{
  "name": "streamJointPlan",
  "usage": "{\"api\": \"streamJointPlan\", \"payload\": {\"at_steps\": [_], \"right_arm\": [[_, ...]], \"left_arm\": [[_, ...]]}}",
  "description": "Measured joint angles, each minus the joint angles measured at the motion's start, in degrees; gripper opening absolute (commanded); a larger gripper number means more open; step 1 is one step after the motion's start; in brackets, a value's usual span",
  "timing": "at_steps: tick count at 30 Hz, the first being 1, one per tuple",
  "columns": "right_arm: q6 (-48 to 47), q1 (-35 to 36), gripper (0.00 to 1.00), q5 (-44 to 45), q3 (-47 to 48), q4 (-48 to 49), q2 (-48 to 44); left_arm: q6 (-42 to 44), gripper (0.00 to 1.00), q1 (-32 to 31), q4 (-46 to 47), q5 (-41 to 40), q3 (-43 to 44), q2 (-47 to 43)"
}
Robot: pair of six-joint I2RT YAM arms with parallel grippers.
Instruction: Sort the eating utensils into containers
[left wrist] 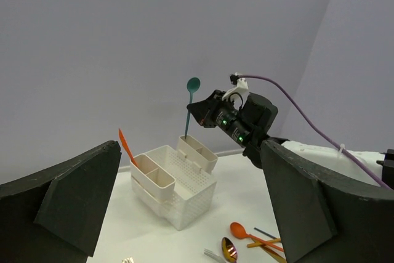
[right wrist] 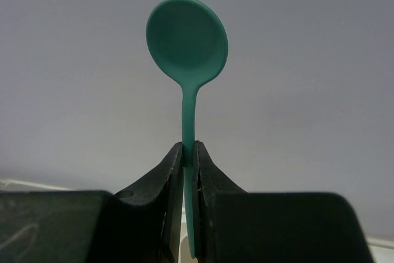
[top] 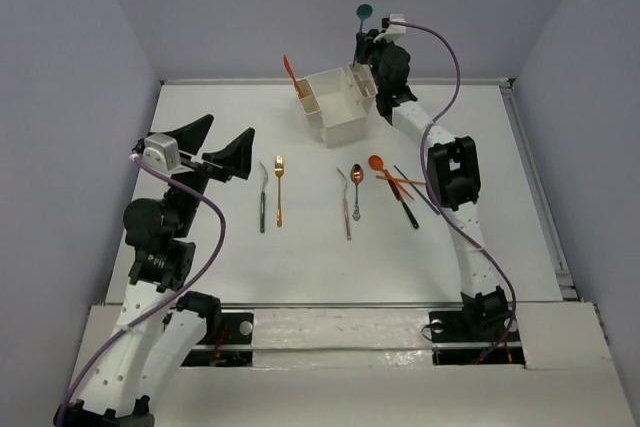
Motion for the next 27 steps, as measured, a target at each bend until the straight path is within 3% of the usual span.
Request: {"api": "streamJointPlan", "payload": {"at_steps": [12, 13, 18, 20, 27], "right_arm": [[-2.4, 0.0, 0.0, -0.5, -6.4, 5.3, 0.1], [-2.6, 0.0, 0.05, -0.6, -7.3, 5.4, 0.1], [-3.4, 0.0, 0.51, -1.2, -13.8, 7.3, -0.3], [-3.2, 0.0, 0.58, -1.6, -15.4, 8.5, -1.2], [-3.5, -0.2, 0.6, -4.0, -18.2, 7.2, -7.5]], "left_arm": [[0.0, 0.99, 1.0, 0.0, 1.2, 0.0, 0.3], [0.0, 0.99, 1.0, 0.0, 1.2, 0.0, 0.3], [0.0, 0.99, 1.4, 0.0, 1.4, 0.0, 0.0], [0.0, 0.99, 1.4, 0.0, 1.4, 0.0, -0.2], [0.0, 0.99, 1.4, 0.0, 1.6, 0.0, -0.8]]}}
